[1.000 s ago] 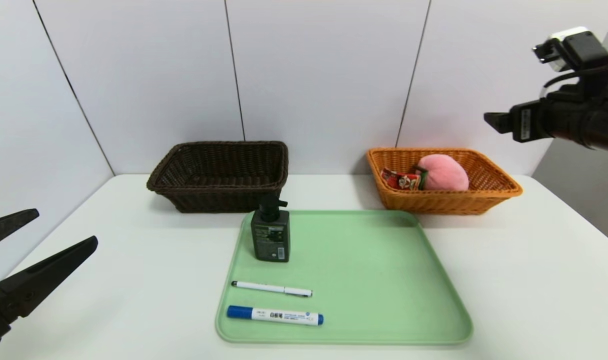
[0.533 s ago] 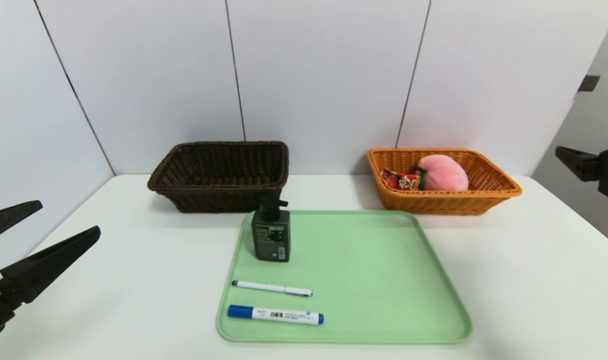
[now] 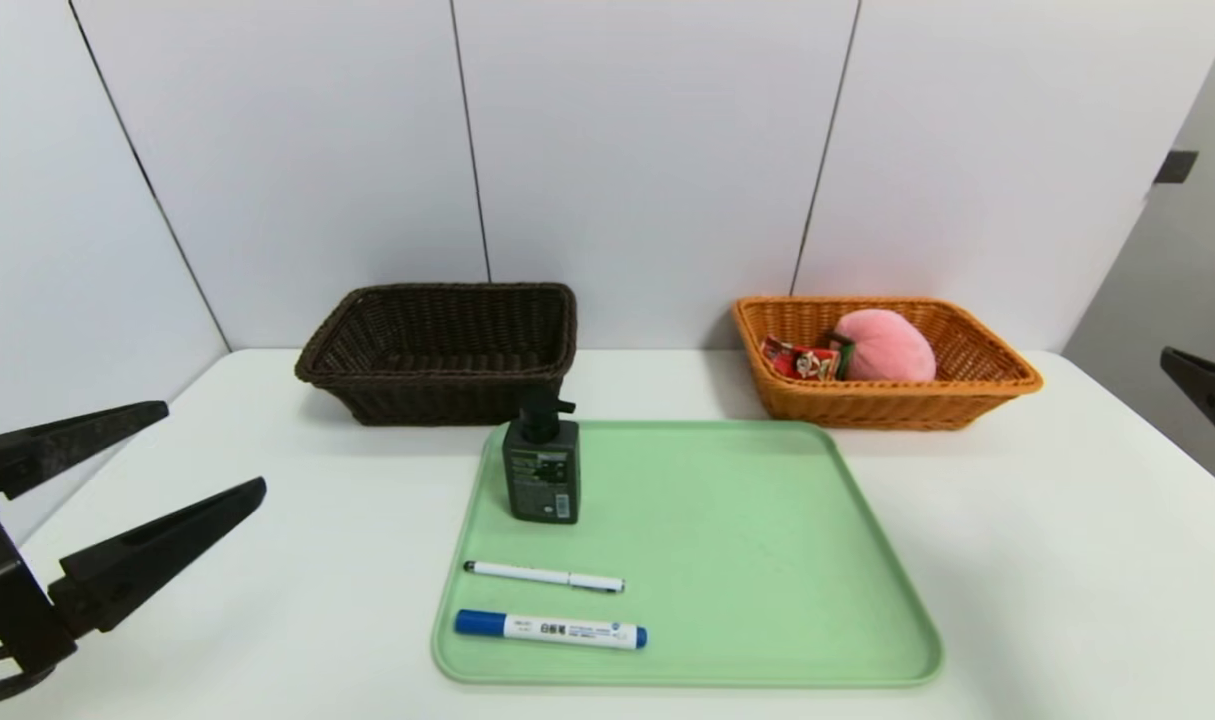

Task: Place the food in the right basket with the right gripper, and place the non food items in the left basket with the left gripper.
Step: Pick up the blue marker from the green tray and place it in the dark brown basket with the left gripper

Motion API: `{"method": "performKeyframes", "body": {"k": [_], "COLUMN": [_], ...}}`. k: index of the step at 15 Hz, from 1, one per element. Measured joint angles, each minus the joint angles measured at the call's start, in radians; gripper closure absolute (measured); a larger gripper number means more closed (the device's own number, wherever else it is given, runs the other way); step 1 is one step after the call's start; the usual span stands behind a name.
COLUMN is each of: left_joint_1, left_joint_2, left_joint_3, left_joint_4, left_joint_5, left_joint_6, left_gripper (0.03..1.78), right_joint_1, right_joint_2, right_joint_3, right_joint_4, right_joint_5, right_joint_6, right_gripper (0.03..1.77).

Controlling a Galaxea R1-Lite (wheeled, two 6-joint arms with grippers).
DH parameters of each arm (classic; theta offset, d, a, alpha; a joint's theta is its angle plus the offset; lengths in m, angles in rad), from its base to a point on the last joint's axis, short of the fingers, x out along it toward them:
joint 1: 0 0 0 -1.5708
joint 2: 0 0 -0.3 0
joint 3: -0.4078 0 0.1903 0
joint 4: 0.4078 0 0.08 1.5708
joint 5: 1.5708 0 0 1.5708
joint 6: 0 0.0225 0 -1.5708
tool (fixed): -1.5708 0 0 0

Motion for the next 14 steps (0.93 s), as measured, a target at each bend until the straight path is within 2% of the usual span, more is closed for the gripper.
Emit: {"method": "performKeyframes", "body": {"k": [3, 8, 10, 12, 13, 14], "left_joint_1": [-0.075, -0.224, -0.258, -0.269, -0.273, -0.282], "left_joint_2": [0.041, 0.109, 0.153, 0.193, 0.208, 0.222], "left_joint_3": [0.038, 0.07, 0.037, -0.037, -0.089, -0.152], "left_joint_4": [-0.006, -0.006, 0.013, 0.104, 0.19, 0.285], "left_joint_5": [-0.076, -0.09, -0.1, -0.107, -0.112, -0.116], "left_joint_6": [0.001, 0.011, 0.067, 0.162, 0.211, 0.258], "left_gripper": [0.12, 0.12, 0.12, 0.12, 0.2, 0.37], "right_joint_1": [0.009, 0.013, 0.014, 0.019, 0.025, 0.03], "right_joint_2": [-0.024, -0.043, -0.045, -0.047, -0.052, -0.056], "right_joint_3": [0.037, 0.068, 0.069, 0.07, 0.07, 0.074], "right_joint_4": [0.0, 0.0, 0.0, 0.0, 0.0, 0.0], "right_joint_5": [0.007, 0.02, 0.021, 0.021, 0.021, 0.021], "right_joint_6": [-0.007, -0.016, -0.024, -0.036, -0.036, -0.037], "right_gripper": [0.11, 0.1, 0.11, 0.1, 0.11, 0.11]}}
